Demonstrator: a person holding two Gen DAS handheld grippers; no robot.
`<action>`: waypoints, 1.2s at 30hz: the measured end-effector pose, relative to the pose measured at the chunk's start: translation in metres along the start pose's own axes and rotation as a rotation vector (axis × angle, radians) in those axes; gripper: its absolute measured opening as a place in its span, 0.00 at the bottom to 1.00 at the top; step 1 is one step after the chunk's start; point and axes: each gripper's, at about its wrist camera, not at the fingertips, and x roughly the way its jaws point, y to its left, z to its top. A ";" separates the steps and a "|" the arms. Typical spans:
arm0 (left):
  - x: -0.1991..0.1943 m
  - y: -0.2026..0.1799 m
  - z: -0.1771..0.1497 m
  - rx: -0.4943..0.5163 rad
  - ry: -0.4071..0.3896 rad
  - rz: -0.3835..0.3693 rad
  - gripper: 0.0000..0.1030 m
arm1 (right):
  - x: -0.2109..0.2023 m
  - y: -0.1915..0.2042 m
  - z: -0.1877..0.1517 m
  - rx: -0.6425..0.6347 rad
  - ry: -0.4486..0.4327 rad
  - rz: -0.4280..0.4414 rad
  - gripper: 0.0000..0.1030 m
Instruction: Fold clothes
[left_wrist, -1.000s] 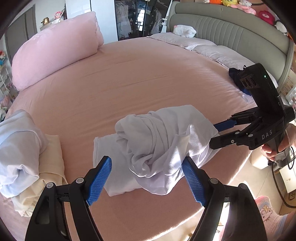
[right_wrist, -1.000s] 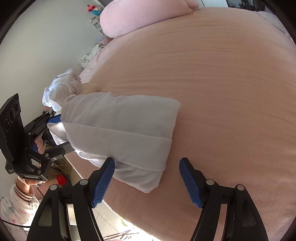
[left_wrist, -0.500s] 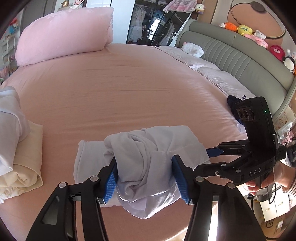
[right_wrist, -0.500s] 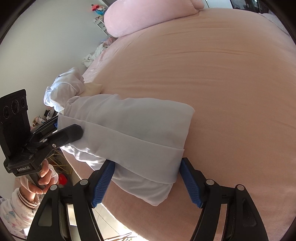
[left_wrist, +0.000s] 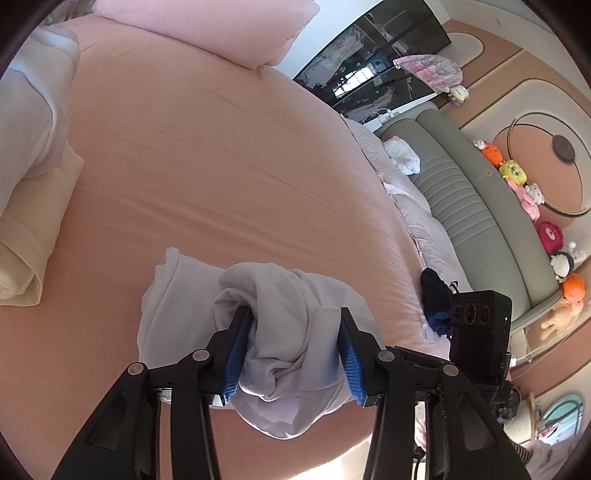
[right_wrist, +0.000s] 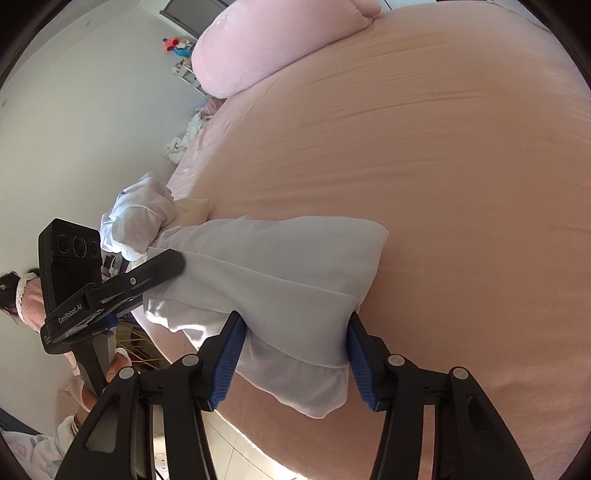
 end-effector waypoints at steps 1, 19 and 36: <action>0.000 0.003 0.001 -0.030 0.006 -0.036 0.41 | 0.000 0.002 0.000 0.004 0.003 -0.003 0.50; -0.029 -0.025 0.035 -0.054 0.040 -0.135 0.41 | -0.002 0.062 0.023 0.004 0.055 -0.014 0.50; -0.011 0.029 0.027 -0.189 0.133 0.033 0.46 | 0.022 0.072 0.021 -0.151 0.187 -0.135 0.51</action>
